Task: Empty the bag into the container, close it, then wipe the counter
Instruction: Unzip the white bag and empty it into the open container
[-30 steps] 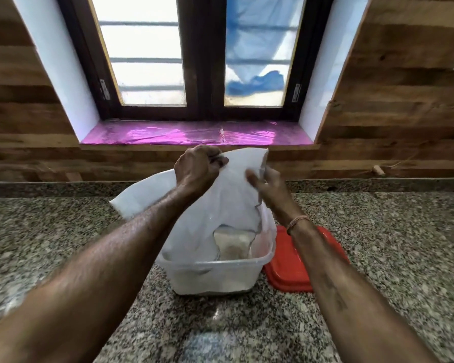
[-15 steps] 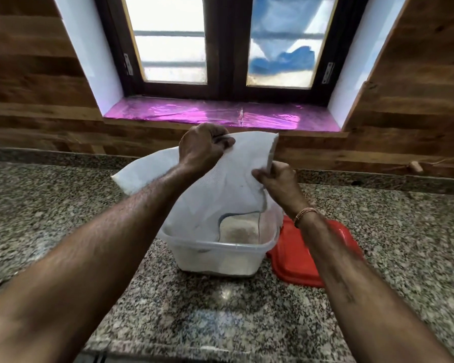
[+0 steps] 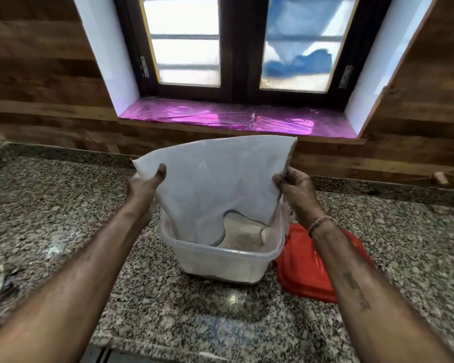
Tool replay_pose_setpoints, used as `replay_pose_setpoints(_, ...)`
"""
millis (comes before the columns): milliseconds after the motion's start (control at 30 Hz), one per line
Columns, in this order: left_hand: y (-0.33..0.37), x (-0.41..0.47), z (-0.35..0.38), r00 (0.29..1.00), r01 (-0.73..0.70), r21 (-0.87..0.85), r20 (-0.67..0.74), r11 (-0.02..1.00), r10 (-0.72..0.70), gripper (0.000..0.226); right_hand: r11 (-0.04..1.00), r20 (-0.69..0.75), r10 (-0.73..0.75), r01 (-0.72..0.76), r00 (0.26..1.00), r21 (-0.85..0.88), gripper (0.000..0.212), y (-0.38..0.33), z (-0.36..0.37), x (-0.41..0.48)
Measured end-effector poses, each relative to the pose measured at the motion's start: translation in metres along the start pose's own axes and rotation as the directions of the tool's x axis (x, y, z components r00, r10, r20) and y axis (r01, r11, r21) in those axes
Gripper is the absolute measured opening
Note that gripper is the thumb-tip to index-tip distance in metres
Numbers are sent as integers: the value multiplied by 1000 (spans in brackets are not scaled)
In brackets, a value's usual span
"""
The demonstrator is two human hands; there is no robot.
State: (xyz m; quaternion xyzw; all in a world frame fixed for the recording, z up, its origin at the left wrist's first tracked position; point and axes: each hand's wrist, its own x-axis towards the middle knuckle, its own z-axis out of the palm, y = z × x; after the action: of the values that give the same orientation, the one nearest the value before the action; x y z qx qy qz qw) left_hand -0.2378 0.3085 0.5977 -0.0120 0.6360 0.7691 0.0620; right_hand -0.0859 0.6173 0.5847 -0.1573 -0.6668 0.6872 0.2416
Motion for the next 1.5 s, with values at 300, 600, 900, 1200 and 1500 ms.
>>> replay_pose_setpoints(300, 16, 6, 2, 992, -89, -151, 75, 985, 101, 14, 987, -75, -36, 24, 997, -161, 9, -10, -7, 9)
replay_pose_setpoints(600, 33, 4, 14, 990, 17, -301, 139, 954, 26, 6, 835, 17, -5, 14, 1000, -550, 18, 7, -9, -2)
replay_pose_setpoints(900, 16, 5, 5, 974, 173, -295, 193, 940, -118, 111, 825, 22, 65, -42, 998, -563, 30, 0, -14, -4)
replay_pose_setpoints(1200, 3, 3, 0, 963, 228, -319, 214, 920, -164, 120, 986, -82, -30, 16, 996, -168, 15, -13, -2, -5)
replay_pose_setpoints(1500, 11, 2, 7, 956, 257, -383, 235, 887, -175, 54, 751, 37, 49, -12, 998, -660, 24, 9, 6, -16)
